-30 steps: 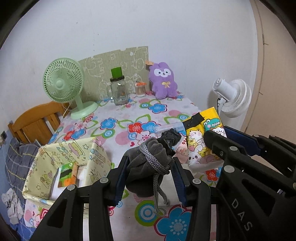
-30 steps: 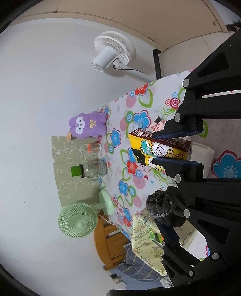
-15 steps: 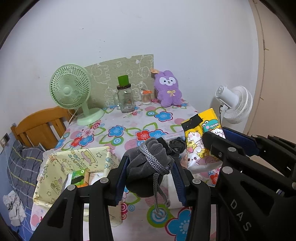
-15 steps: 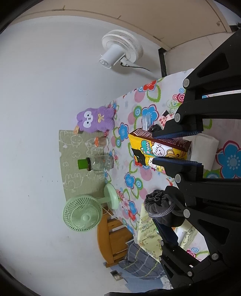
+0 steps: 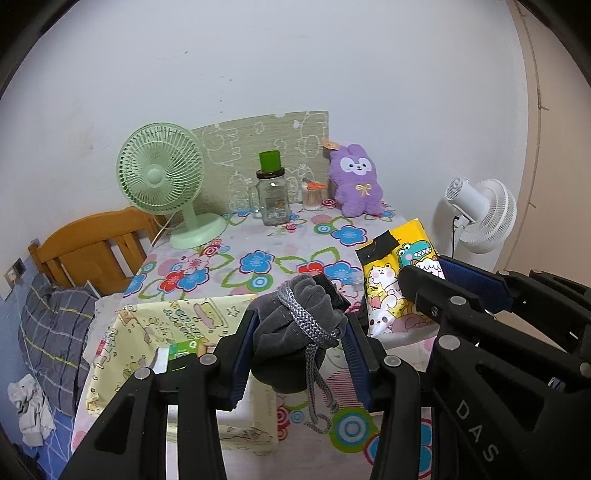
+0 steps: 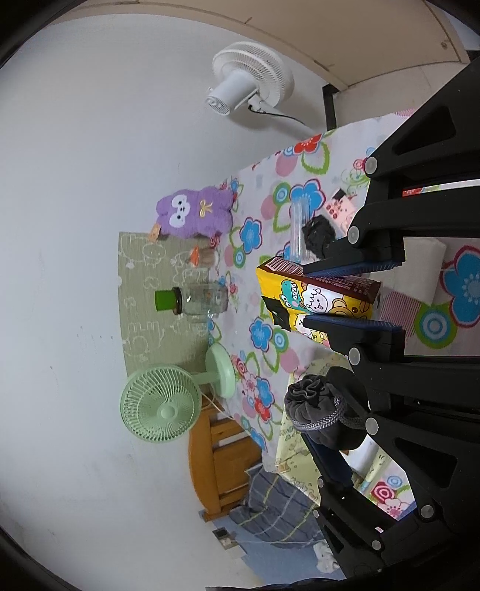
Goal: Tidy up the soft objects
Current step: 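Carry the gray bag and snack box over the yellow fabric box with both tools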
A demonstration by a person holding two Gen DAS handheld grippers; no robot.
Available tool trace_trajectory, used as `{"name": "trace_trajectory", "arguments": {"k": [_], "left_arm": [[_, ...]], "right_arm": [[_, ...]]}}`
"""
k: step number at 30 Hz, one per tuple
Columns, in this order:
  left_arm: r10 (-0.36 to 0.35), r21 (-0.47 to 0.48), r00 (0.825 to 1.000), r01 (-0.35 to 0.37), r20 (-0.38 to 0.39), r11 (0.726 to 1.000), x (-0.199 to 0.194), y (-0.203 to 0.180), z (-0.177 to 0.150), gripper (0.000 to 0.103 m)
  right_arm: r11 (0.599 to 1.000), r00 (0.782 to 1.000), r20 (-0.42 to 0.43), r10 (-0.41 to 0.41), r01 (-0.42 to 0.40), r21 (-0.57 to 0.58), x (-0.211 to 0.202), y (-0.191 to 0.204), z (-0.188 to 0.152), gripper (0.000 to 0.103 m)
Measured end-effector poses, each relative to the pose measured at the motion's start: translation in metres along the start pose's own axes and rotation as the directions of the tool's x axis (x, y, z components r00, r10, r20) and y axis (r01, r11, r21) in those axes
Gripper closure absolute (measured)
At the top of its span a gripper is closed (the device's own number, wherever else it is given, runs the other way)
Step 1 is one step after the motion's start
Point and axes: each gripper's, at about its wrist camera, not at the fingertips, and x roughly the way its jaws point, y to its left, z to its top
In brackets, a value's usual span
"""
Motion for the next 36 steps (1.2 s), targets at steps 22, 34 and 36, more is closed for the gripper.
{"name": "trace_trajectory", "arguments": {"k": [22,34,36], "left_arm": [[0.049,-0.062,0.998,-0.051,-0.038,0.997,0.017,0.075,-0.011,0.056],[0.093,-0.090,0.992,-0.101,-0.085,0.991,0.032,0.113,-0.027,0.056],[0.100,-0.091,0.990,-0.109,-0.097,0.990,0.036,0.119,-0.031,0.056]], "right_arm": [[0.995,0.996,-0.038,0.076,-0.079,-0.062,0.036,0.071,0.009,0.080],[0.986,0.989,-0.083,0.125,-0.133,-0.101,0.064,0.111,0.004,0.080],[0.984,0.987,-0.096,0.128,-0.139,-0.110,0.069,0.117,0.003,0.080]]}}
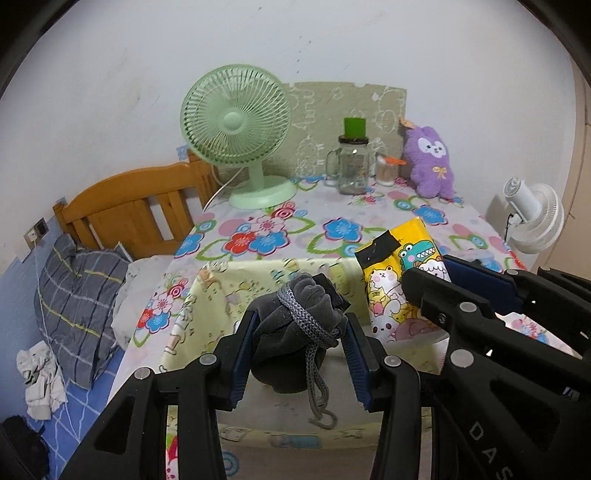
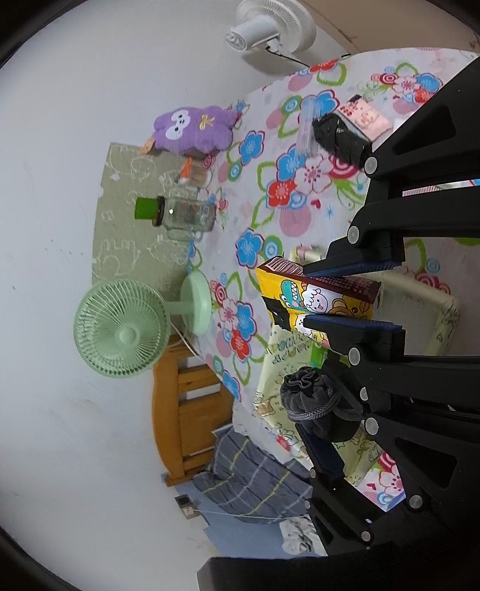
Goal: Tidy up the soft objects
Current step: 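Carry the gray bag and snack box over the yellow fabric box with both tools, then open the left tool to drop the gray bag while the right tool releases the snack box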
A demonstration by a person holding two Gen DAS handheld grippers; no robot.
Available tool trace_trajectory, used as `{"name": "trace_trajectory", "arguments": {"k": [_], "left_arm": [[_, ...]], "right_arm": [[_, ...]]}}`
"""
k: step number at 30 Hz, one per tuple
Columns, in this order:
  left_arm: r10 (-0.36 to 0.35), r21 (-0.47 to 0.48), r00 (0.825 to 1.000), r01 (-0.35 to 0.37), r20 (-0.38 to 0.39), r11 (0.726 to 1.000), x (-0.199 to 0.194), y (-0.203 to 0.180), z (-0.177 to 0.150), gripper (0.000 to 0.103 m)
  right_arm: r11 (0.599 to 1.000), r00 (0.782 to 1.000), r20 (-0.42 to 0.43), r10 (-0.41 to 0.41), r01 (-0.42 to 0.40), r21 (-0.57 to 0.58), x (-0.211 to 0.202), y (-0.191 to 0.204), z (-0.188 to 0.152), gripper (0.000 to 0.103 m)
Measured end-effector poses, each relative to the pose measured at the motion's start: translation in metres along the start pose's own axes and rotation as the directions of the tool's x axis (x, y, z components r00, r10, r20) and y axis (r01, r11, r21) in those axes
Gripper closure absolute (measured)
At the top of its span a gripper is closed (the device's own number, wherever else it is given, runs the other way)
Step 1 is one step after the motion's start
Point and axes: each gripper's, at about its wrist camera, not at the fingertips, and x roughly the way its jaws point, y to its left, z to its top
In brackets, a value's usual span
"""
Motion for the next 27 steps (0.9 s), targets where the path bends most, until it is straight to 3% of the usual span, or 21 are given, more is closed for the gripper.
{"name": "trace_trajectory", "arguments": {"k": [16,25,27], "left_arm": [[0.054,-0.002,0.995,-0.054,-0.080,0.999,0.036,0.032,-0.021,0.055],[0.045,-0.030,0.993,-0.049,-0.109,0.998,0.042,0.040,-0.027,0.046],[0.041,-0.029,0.993,-0.044,-0.108,0.999,0.042,0.040,-0.027,0.045]], "right_arm": [[0.998,0.994,-0.108,0.023,-0.028,-0.047,0.046,0.035,-0.010,0.080],[0.999,0.990,-0.139,0.020,-0.026,-0.046,0.058,0.042,-0.014,0.080],[0.999,0.989,-0.146,0.012,-0.019,-0.048,0.059,0.042,-0.014,0.076]]}}
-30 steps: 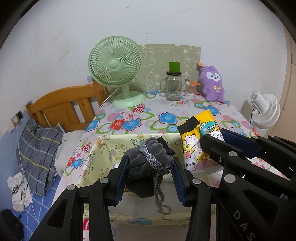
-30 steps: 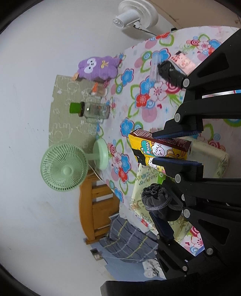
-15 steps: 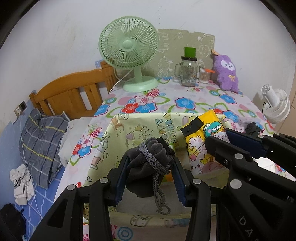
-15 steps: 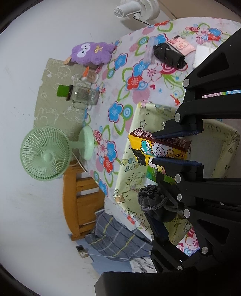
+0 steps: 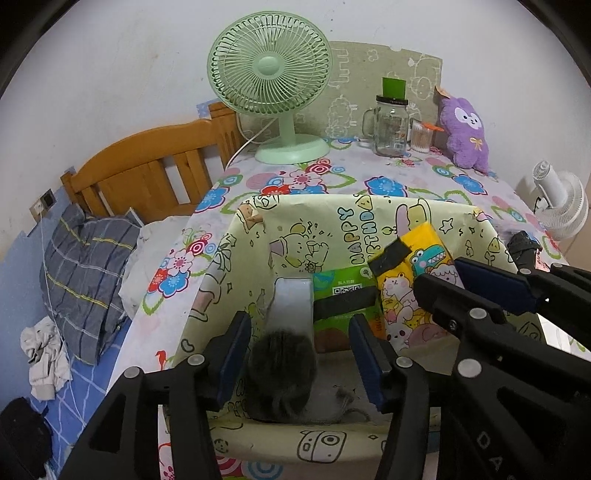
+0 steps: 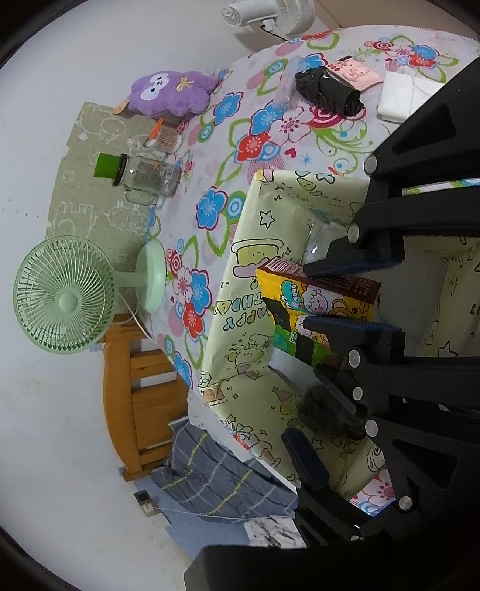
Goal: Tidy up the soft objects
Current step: 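Open the left tool to drop the gray bag while the right tool releases the snack box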
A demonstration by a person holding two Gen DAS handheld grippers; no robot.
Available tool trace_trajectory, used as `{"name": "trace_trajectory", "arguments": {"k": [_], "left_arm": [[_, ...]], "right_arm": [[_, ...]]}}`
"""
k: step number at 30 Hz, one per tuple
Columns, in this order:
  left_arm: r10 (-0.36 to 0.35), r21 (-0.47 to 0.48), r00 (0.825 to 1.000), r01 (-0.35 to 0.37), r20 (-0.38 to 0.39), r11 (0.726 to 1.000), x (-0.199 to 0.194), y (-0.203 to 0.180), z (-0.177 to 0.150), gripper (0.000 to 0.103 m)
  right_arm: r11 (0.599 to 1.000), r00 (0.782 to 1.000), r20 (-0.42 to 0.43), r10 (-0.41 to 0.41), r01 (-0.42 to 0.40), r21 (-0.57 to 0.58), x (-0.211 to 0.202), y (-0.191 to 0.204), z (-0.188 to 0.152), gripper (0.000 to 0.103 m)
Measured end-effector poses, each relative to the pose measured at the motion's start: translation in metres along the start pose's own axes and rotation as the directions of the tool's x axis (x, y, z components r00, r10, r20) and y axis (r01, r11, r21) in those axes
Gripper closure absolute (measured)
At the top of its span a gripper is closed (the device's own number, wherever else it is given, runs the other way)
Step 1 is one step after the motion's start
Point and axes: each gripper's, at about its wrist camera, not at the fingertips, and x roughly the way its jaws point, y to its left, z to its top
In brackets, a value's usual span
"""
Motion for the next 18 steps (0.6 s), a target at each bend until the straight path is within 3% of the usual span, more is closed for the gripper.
{"name": "trace_trajectory", "arguments": {"k": [4,6,9,18], "left_arm": [[-0.011,-0.001,1.000,0.011,-0.005,1.000,-0.001,0.000,0.000,0.035],[-0.024,-0.007,1.000,0.024,-0.006,1.000,-0.001,0.000,0.001,0.030],[-0.039,-0.011,0.999,0.039,-0.003,0.999,-0.004,-0.001,0.002,0.023],[-0.041,-0.018,0.999,0.041,0.017,0.999,-0.014,-0.006,0.005,0.016]], "right_arm": [[1.000,1.000,-0.001,-0.016,0.016,-0.001,0.001,-0.001,0.000,0.065],[1.000,0.999,0.016,-0.028,0.028,-0.005,-0.001,-0.002,0.001,0.049],[0.999,0.998,0.045,-0.042,0.042,-0.001,-0.007,-0.004,0.001,0.034],[0.997,0.994,0.076,-0.073,0.072,0.016,-0.021,-0.012,0.002,0.024]]}}
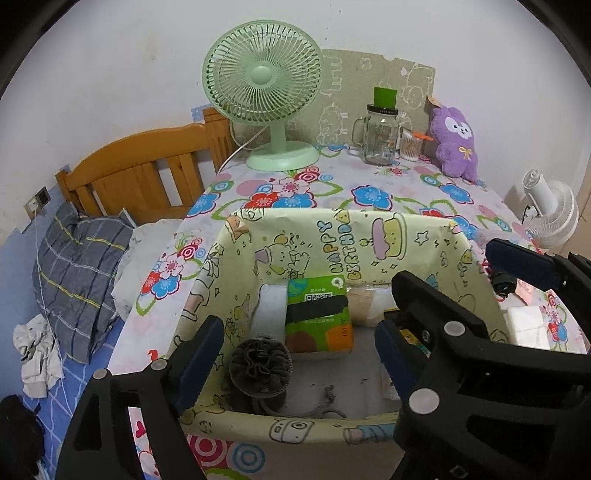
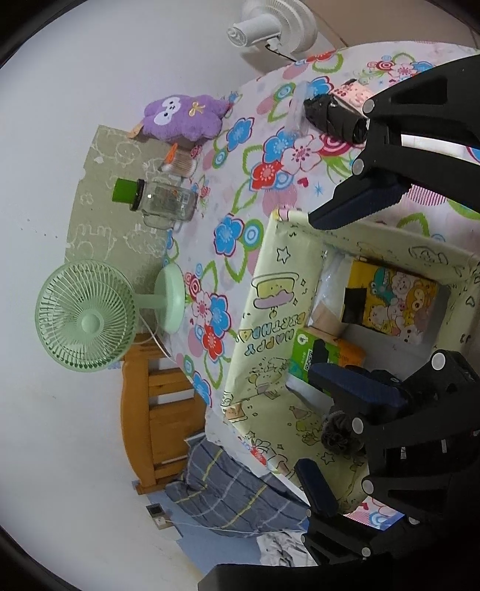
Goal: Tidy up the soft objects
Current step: 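Open the left tool to drop the gray bag while the right tool releases the snack box, then withdraw both tools from the box toward the white folded towel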
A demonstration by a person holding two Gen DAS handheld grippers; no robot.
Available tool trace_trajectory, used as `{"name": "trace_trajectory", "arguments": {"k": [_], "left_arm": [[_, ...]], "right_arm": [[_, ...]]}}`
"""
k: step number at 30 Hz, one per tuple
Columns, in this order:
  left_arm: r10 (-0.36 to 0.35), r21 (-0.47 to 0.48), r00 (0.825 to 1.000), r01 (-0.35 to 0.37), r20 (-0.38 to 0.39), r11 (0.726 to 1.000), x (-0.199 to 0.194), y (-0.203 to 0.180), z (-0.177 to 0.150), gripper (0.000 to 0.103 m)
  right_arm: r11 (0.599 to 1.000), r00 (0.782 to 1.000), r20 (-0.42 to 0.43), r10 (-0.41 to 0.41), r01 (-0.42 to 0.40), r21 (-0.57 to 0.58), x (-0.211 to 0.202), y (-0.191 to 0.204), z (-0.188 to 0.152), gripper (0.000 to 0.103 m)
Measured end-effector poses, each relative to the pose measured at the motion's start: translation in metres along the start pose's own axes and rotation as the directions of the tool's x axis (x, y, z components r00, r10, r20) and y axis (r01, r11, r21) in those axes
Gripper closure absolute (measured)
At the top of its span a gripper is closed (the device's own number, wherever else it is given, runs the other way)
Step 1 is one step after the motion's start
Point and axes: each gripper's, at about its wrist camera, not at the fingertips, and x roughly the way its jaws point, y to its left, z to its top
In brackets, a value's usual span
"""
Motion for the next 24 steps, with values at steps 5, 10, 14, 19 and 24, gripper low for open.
{"name": "trace_trajectory", "arguments": {"k": [5,10,14,19,24], "left_arm": [[-0.004,0.002,1.000,0.004,0.025,1.000,-0.010,-0.008,0.003,0.014],[-0.007,0.014,0.999,0.006,0.054,1.000,-0.022,-0.019,0.006,0.012],[-0.008,0.021,0.997,0.006,0.078,1.000,-0.032,-0.028,0.007,0.010],[-0.011,0.027,0.995,0.009,0.102,1.000,-0.043,-0.039,0.009,0.006],[-0.007,0.033,0.992,0.003,0.128,0.999,-0.054,-0.049,0.012,0.004]], "right_arm": [[1.000,0.999,0.030,-0.018,0.018,0.009,-0.012,-0.007,0.001,0.017],[0.999,0.997,0.067,-0.033,0.032,0.025,-0.027,-0.017,0.001,0.012],[0.998,0.994,0.094,-0.047,0.043,0.040,-0.038,-0.025,0.000,0.008],[0.997,0.991,0.119,-0.056,0.049,0.054,-0.051,-0.035,-0.001,0.006],[0.996,0.987,0.145,-0.065,0.056,0.063,-0.065,-0.045,-0.001,0.005]]}}
